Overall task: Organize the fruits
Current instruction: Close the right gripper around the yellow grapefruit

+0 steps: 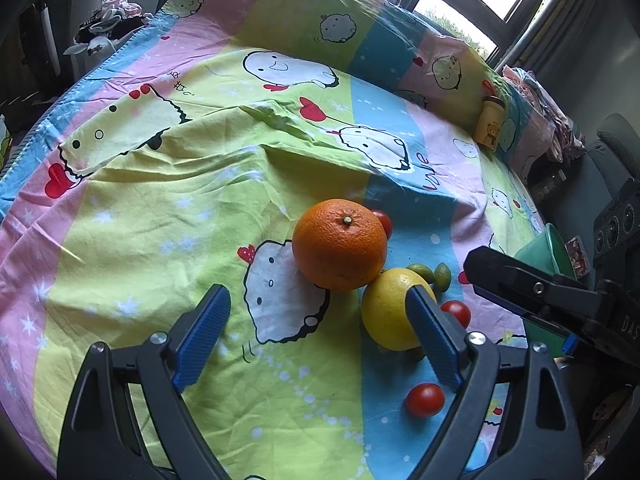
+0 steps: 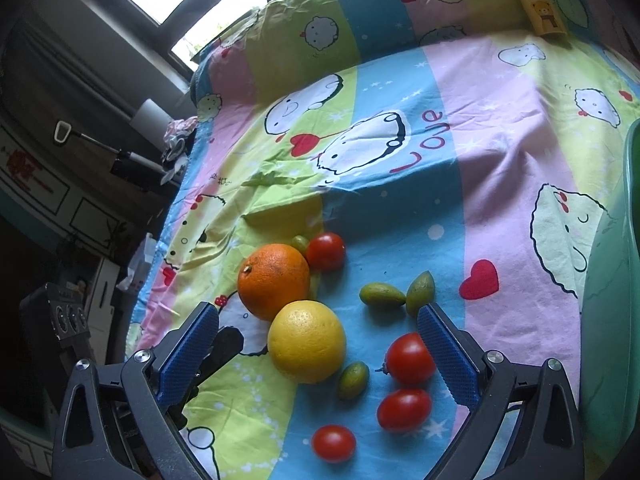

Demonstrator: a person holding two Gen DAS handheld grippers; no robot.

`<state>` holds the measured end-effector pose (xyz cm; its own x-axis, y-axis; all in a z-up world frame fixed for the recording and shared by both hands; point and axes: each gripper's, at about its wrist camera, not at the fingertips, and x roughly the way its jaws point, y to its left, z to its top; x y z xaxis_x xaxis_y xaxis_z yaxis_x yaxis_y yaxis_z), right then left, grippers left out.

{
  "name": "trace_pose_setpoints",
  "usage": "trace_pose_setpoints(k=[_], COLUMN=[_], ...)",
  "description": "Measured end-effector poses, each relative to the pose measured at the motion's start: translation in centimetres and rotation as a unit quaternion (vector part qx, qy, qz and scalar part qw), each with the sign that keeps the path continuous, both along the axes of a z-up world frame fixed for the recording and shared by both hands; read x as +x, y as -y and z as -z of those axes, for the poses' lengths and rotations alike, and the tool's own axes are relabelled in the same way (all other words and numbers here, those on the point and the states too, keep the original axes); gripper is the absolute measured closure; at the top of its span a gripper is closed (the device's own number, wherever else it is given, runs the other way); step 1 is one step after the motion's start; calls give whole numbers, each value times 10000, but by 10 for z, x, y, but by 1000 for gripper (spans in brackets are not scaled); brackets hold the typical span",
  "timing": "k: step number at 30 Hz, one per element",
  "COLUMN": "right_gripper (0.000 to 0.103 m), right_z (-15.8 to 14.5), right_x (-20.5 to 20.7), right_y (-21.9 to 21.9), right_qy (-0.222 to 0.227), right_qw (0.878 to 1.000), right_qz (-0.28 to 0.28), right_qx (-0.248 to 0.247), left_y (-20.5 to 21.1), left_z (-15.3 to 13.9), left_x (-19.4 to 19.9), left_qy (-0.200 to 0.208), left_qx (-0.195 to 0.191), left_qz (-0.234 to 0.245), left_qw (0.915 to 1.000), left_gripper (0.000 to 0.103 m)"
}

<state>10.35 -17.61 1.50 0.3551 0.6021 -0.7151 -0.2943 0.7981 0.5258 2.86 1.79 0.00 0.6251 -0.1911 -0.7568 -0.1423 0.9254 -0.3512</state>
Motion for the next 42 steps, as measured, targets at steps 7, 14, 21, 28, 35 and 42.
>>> trace_pose_setpoints(k=[7, 14, 21, 28, 35, 42], right_gripper=[38, 48, 47, 47, 47, 47], right_z=[8, 14, 25, 29, 35, 34], right_x=[2, 5, 7, 9, 12, 12], right_y=[-6, -6, -13, -18, -19, -23], right_qy=[-243, -424, -615, -722, -862, -794], right_qw=[9996, 9990, 9978, 9966, 9950, 9953], right_qz=[-31, -127, -244, -403, -478, -554], right_qx=[-139, -1, -41, 51, 146, 69], left_y=[9, 28, 40, 38, 38, 43], left_z=[-3, 6, 13, 18, 20, 26], left_x=[-1, 6, 13, 17, 18, 22], left_qy=[73, -137, -264, -334, -321, -453], left_qx=[-256, -242, -261, -392, -486, -607], left_qz=[339, 649, 816, 792, 886, 1000], left_qw=[9991, 9975, 9960, 9955, 9944, 9921], left_gripper=[15, 33, 35, 35, 39, 47])
